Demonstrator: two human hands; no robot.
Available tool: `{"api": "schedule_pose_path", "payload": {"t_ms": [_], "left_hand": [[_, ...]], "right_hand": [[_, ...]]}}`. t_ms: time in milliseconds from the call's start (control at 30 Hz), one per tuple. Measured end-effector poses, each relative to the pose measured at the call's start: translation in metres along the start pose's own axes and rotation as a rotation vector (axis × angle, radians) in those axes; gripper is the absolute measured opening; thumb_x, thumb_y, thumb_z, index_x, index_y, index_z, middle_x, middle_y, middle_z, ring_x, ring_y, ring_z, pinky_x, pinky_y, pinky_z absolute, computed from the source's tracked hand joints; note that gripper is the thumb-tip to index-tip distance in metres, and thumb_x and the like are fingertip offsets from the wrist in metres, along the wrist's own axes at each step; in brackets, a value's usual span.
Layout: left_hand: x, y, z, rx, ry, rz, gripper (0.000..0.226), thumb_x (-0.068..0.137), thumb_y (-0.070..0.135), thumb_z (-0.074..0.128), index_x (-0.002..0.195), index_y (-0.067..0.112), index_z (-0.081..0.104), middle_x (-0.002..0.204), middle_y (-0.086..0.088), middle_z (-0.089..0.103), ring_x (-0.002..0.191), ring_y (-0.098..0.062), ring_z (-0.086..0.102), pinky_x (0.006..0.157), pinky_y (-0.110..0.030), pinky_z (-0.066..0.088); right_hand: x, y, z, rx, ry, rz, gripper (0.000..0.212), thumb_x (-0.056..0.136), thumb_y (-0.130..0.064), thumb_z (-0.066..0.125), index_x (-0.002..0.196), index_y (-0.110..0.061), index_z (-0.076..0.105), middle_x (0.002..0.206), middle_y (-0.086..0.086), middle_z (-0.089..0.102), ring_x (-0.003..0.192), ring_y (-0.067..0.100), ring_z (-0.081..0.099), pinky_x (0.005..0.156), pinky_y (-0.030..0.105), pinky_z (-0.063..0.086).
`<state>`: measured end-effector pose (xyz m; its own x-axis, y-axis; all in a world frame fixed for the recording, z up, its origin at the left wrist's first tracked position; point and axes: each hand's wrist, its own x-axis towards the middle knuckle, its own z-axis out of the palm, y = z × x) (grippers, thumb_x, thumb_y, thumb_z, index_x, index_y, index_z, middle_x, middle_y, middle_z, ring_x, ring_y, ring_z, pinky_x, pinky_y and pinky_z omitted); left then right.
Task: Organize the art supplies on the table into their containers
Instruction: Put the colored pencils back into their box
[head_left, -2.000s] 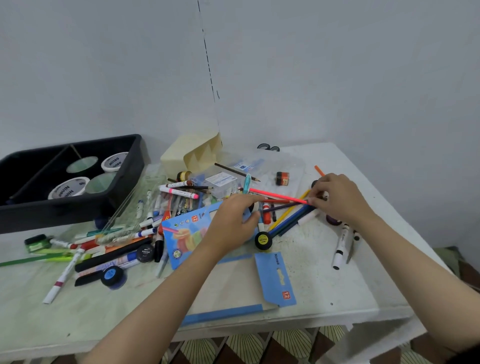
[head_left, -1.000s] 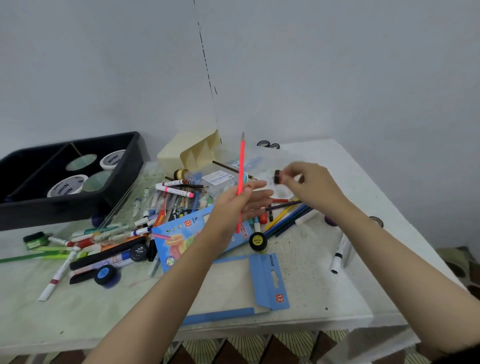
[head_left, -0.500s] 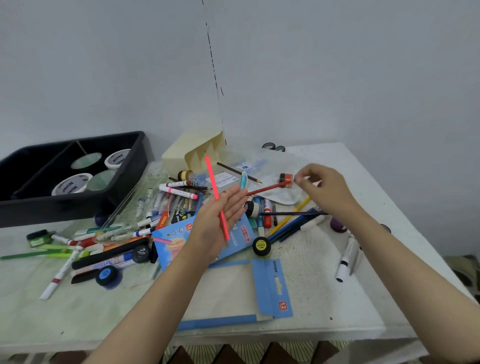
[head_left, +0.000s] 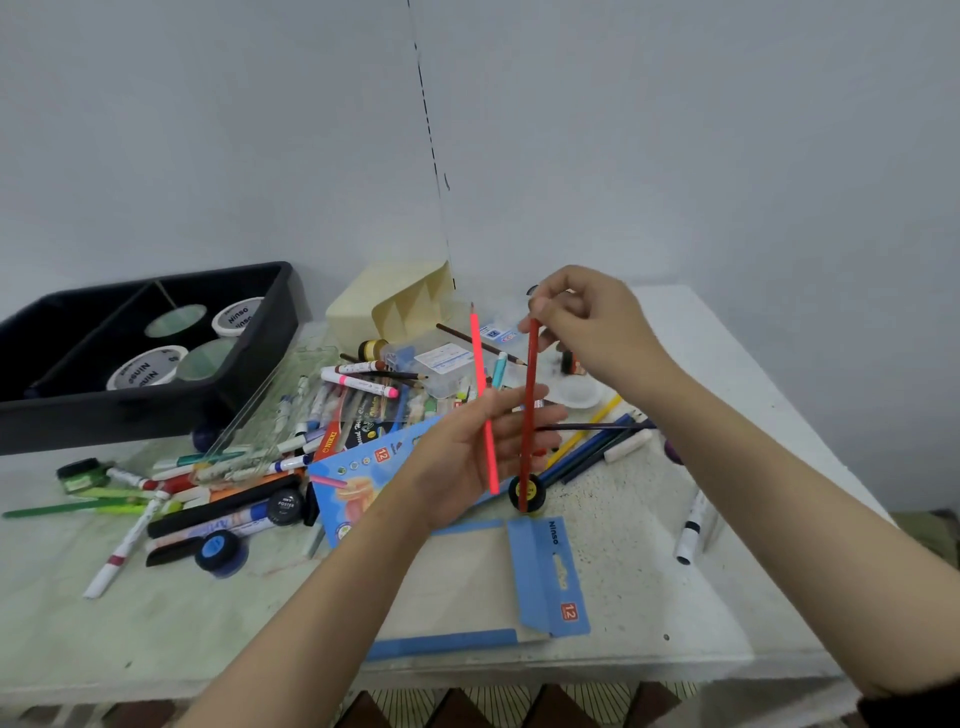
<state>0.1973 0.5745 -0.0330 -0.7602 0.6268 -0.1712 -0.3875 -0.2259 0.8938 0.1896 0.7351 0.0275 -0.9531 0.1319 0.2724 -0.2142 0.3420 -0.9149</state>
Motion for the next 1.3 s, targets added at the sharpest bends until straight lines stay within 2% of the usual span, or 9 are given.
{"api": "schedule_pose_path", "payload": {"t_ms": [100, 200, 367, 567, 700, 800, 967, 1167, 1300], "left_hand": [[-0.002, -0.002, 0.001, -0.064, -0.012, -0.004, 0.038, 0.087, 0.025, 0.043, 0.116, 0.004, 0.057, 0.077, -0.001, 0.065, 0.052, -0.007, 0.048, 0.048, -0.017, 0.04], [-0.001, -0.003, -0.004, -0.141, 0.01, 0.02, 0.034, 0.085, 0.009, 0.044, 0.117, 0.002, 0.054, 0.071, 0.0, 0.056, 0.049, -0.003, 0.039, 0.044, -0.014, 0.035], [-0.005, 0.0, -0.012, -0.222, 0.126, 0.053, 0.028, 0.098, 0.003, 0.034, 0.119, 0.004, 0.052, 0.098, -0.005, 0.072, 0.057, -0.006, 0.059, 0.051, -0.016, 0.051], [-0.01, 0.003, -0.016, -0.116, 0.135, 0.032, 0.03, 0.102, 0.025, 0.032, 0.125, 0.028, 0.051, 0.116, -0.012, 0.067, 0.083, -0.026, 0.07, 0.062, -0.036, 0.06], [-0.007, 0.004, -0.015, -0.052, 0.169, 0.036, 0.03, 0.102, 0.025, 0.033, 0.125, 0.026, 0.052, 0.109, -0.008, 0.07, 0.073, -0.018, 0.071, 0.059, -0.03, 0.059], [-0.003, 0.004, -0.018, -0.052, 0.219, 0.06, 0.027, 0.101, 0.019, 0.034, 0.117, 0.009, 0.055, 0.1, -0.005, 0.073, 0.079, -0.016, 0.071, 0.066, -0.024, 0.058], [-0.002, 0.004, -0.02, 0.048, 0.274, 0.109, 0.03, 0.102, 0.014, 0.033, 0.102, 0.007, 0.062, 0.097, -0.007, 0.073, 0.095, -0.018, 0.069, 0.081, -0.025, 0.056], [-0.002, 0.004, -0.016, 0.125, 0.23, 0.116, 0.029, 0.1, 0.014, 0.034, 0.108, 0.009, 0.062, 0.109, -0.008, 0.07, 0.104, -0.017, 0.065, 0.089, -0.026, 0.052], [-0.008, 0.007, -0.005, 0.216, 0.024, -0.069, 0.03, 0.1, 0.017, 0.034, 0.104, 0.006, 0.062, 0.086, -0.007, 0.072, 0.068, -0.018, 0.068, 0.068, -0.026, 0.055]], "right_hand": [[0.002, 0.013, 0.004, -0.079, -0.015, 0.051, 0.009, 0.094, -0.02, 0.055, 0.087, -0.019, 0.06, 0.075, 0.002, 0.07, 0.058, 0.011, 0.064, 0.055, 0.016, 0.043], [-0.001, 0.03, -0.007, -0.374, -0.103, 0.075, 0.013, 0.094, -0.025, 0.052, 0.094, -0.019, 0.063, 0.083, -0.001, 0.068, 0.071, 0.013, 0.06, 0.064, 0.021, 0.046], [-0.02, 0.068, -0.032, -1.071, -0.349, 0.163, 0.014, 0.089, -0.019, 0.055, 0.1, -0.019, 0.063, 0.1, 0.001, 0.058, 0.091, 0.017, 0.054, 0.075, 0.027, 0.045], [-0.027, 0.088, -0.045, -1.232, -0.279, 0.103, 0.014, 0.089, -0.019, 0.056, 0.098, -0.02, 0.066, 0.099, 0.002, 0.055, 0.086, 0.017, 0.05, 0.067, 0.025, 0.033], [-0.025, 0.079, -0.054, -0.935, -0.263, 0.151, 0.007, 0.089, -0.021, 0.058, 0.085, -0.027, 0.059, 0.09, -0.005, 0.064, 0.082, 0.015, 0.057, 0.069, 0.027, 0.036], [-0.023, 0.056, -0.062, -0.541, -0.159, 0.19, 0.01, 0.082, -0.018, 0.07, 0.077, -0.025, 0.064, 0.074, -0.002, 0.069, 0.073, 0.015, 0.062, 0.065, 0.023, 0.045], [-0.018, 0.016, -0.074, -0.356, -0.062, 0.134, 0.011, 0.073, -0.012, 0.079, 0.074, -0.016, 0.068, 0.063, -0.002, 0.071, 0.056, 0.003, 0.058, 0.053, 0.006, 0.041], [-0.014, -0.027, -0.073, -0.348, -0.408, 0.14, 0.017, 0.075, -0.013, 0.077, 0.087, -0.016, 0.065, 0.073, 0.003, 0.073, 0.063, 0.004, 0.06, 0.064, 0.012, 0.044], [-0.005, -0.029, -0.053, -0.42, -0.557, 0.135, 0.02, 0.075, -0.012, 0.077, 0.089, -0.016, 0.063, 0.074, 0.004, 0.073, 0.067, 0.01, 0.06, 0.054, 0.01, 0.041]]}}
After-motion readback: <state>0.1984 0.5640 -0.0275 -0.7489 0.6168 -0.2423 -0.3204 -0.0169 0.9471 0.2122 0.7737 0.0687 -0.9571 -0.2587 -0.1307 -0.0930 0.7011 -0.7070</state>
